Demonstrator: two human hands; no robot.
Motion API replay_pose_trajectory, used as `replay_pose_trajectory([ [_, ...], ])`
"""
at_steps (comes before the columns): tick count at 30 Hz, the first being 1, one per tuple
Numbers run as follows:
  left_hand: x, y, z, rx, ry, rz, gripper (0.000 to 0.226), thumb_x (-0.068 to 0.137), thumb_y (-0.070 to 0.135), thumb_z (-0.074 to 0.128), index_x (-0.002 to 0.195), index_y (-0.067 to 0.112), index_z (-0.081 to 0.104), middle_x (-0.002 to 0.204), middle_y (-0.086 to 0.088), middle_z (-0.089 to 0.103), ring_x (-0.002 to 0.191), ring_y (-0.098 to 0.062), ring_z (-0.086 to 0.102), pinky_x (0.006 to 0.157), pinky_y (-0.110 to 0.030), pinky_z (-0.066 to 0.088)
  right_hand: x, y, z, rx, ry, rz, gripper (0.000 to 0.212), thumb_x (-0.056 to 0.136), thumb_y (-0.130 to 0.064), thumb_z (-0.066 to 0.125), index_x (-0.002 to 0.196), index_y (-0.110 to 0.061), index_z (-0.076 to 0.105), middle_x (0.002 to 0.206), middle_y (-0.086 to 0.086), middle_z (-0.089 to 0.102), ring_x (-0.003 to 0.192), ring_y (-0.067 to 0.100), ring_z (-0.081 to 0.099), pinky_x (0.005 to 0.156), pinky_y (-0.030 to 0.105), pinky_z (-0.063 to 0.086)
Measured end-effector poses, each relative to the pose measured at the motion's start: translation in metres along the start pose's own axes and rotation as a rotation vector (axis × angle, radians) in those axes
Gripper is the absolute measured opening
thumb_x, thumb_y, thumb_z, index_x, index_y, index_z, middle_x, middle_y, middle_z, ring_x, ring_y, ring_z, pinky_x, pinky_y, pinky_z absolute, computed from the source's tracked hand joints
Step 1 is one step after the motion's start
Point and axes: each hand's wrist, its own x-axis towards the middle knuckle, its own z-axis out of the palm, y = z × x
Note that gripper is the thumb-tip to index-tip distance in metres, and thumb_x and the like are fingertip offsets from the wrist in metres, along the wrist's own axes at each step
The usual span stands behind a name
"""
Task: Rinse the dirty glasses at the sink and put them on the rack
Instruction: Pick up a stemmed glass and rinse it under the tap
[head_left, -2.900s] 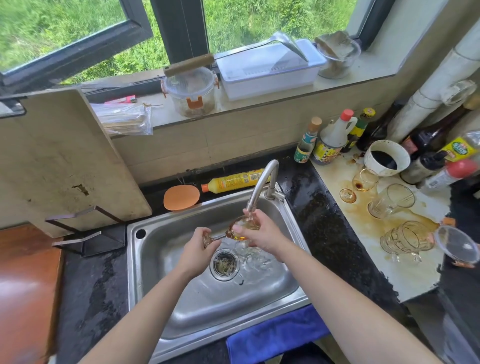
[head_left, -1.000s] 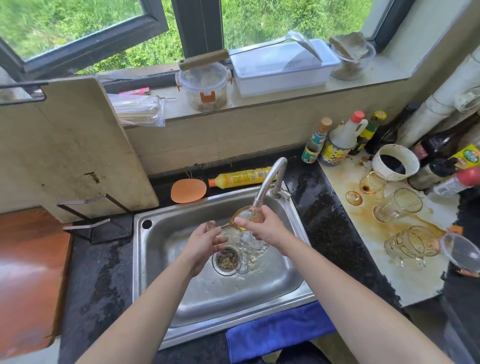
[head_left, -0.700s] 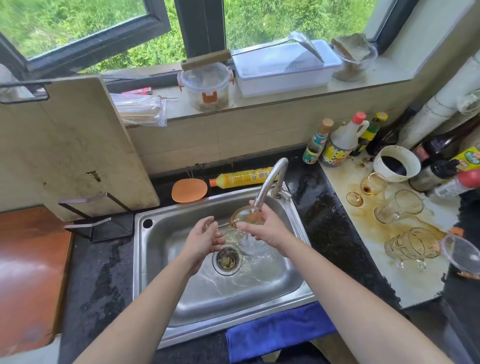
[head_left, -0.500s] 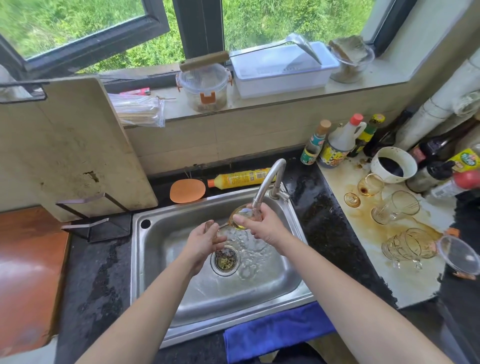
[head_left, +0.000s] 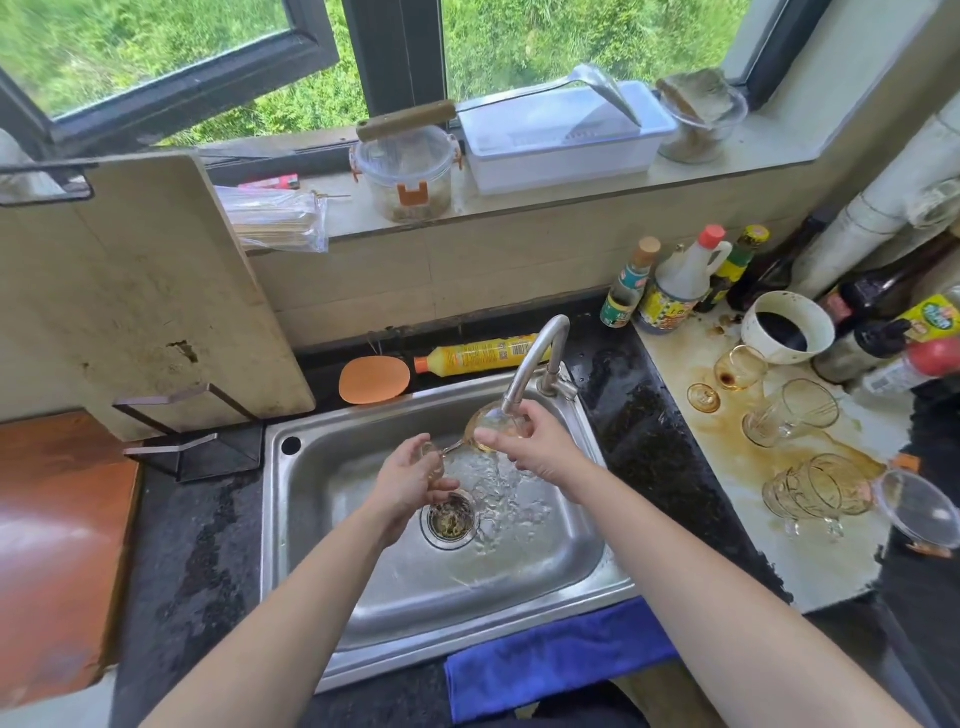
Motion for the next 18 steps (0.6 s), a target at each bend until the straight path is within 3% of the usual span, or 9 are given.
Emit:
replay_pose_trajectory([
  [3,0.000,-0.001,-0.002,0.033,0.007,-0.011,0.046,0.107,0.016,0.046,0.151,0.013,0.035,0.130,-0.019,0.055,0.077,-0.023,0.068,0.064,-0.028,0.056,0.000,-0.003,-0.001,-0.003,-0.032,0.020,0.062,0.074,-0.038,0.090,0.124,-0.026,0.056,0.119,-0.011,0.063,0.106,0.007,0.062,0.085,0.029,0.054],
  [5,0.001,-0.001,-0.003,0.046,0.016,-0.015,0.042,0.107,0.021,0.043,0.149,0.014,0.038,0.119,-0.018,0.059,0.077,-0.022,0.066,0.067,-0.030,0.056,0.000,-0.006,-0.001,-0.012,-0.052,0.025,0.058,0.077,-0.030,0.089,0.124,-0.025,0.055,0.118,-0.011,0.063,0.102,0.004,0.061,0.077,0.023,0.049],
  [8,0.000,-0.001,-0.003,0.030,0.031,-0.009,0.038,0.108,0.029,0.041,0.142,0.014,0.044,0.104,-0.015,0.059,0.080,-0.022,0.063,0.074,-0.033,0.056,0.001,-0.008,0.002,0.006,-0.052,0.008,0.049,0.081,-0.033,0.085,0.121,-0.026,0.057,0.113,-0.009,0.066,0.094,0.008,0.063,0.069,0.018,0.048],
  [11,-0.002,0.000,-0.002,-0.007,0.031,-0.012,0.032,0.106,0.028,0.047,0.134,0.012,0.048,0.114,-0.013,0.057,0.089,-0.026,0.066,0.073,-0.032,0.058,-0.001,-0.007,0.006,0.039,-0.036,0.011,0.048,0.084,-0.040,0.082,0.122,-0.029,0.056,0.114,-0.007,0.065,0.084,0.009,0.061,0.066,0.018,0.050],
  [14,-0.003,-0.002,-0.001,-0.012,0.032,-0.013,0.032,0.102,0.014,0.056,0.133,0.008,0.049,0.119,-0.010,0.056,0.092,-0.027,0.066,0.071,-0.031,0.056,-0.001,-0.001,0.009,0.006,-0.006,0.037,0.067,0.076,-0.057,0.083,0.128,-0.029,0.052,0.124,-0.004,0.063,0.091,0.010,0.061,0.075,0.026,0.053],
  [18,-0.005,-0.002,-0.003,-0.005,0.028,0.013,0.035,0.101,0.012,0.057,0.135,0.012,0.048,0.113,-0.016,0.060,0.080,-0.022,0.062,0.065,-0.029,0.051,-0.003,0.006,0.006,0.056,-0.020,0.089,0.087,0.074,-0.050,0.088,0.143,-0.024,0.041,0.135,-0.001,0.055,0.108,0.014,0.063,0.072,0.025,0.054],
])
